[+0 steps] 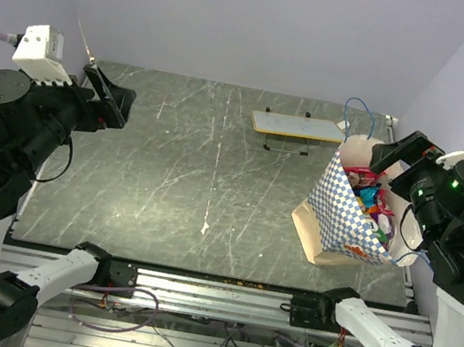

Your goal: Take the snacks out of the paper bag

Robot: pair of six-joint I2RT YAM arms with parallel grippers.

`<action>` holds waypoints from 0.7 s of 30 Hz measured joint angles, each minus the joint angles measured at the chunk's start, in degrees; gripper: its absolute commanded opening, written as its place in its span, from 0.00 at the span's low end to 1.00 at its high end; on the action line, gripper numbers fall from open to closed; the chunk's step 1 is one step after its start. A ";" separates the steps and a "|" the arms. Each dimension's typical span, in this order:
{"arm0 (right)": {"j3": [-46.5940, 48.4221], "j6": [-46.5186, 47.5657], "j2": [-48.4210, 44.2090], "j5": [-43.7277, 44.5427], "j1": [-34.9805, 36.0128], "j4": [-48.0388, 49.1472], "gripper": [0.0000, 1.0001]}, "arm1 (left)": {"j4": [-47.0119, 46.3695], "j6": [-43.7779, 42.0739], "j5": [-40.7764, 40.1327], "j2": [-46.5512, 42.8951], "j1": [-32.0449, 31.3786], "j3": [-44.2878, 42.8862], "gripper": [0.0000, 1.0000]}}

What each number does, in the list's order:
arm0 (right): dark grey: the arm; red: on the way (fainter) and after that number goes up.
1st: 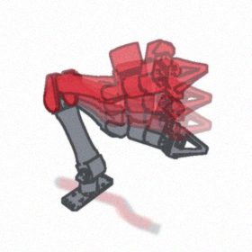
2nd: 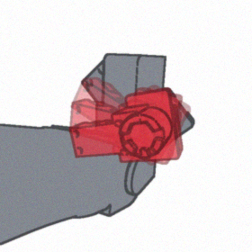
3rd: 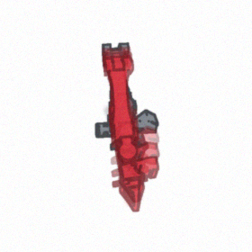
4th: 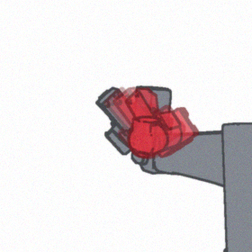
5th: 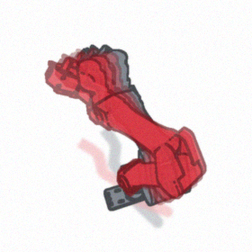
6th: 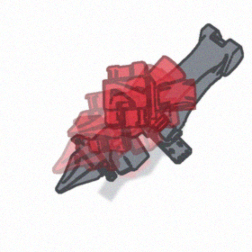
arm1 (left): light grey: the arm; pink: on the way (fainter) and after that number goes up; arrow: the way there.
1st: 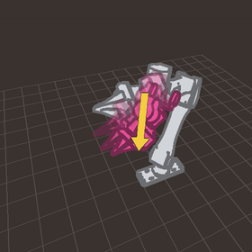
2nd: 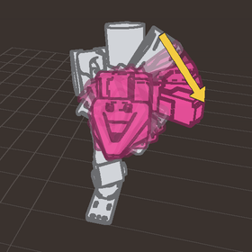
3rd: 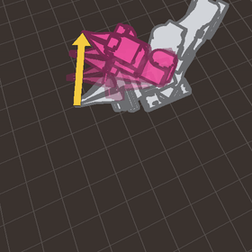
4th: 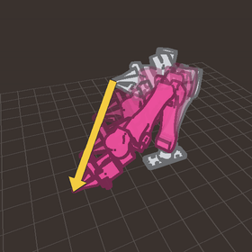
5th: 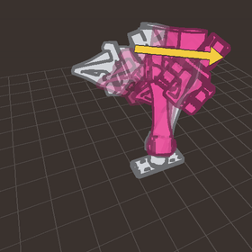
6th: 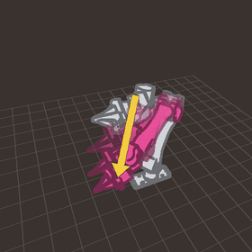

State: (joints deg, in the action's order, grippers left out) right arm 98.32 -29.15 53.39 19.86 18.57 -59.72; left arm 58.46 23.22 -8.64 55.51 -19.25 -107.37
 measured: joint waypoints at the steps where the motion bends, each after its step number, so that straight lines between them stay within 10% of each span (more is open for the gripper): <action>1: 0.00 0.02 0.00 0.02 -0.57 -0.20 1.00 | -0.07 0.46 0.22 0.02 0.20 0.26 0.99; 21: -3.43 2.29 9.53 -2.32 -8.55 -1.01 1.00 | -3.41 9.92 8.68 6.43 4.07 7.32 0.99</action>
State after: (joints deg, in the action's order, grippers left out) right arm 94.89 -26.85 62.92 17.54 10.02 -60.73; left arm 55.05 33.15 0.03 61.93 -15.18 -100.05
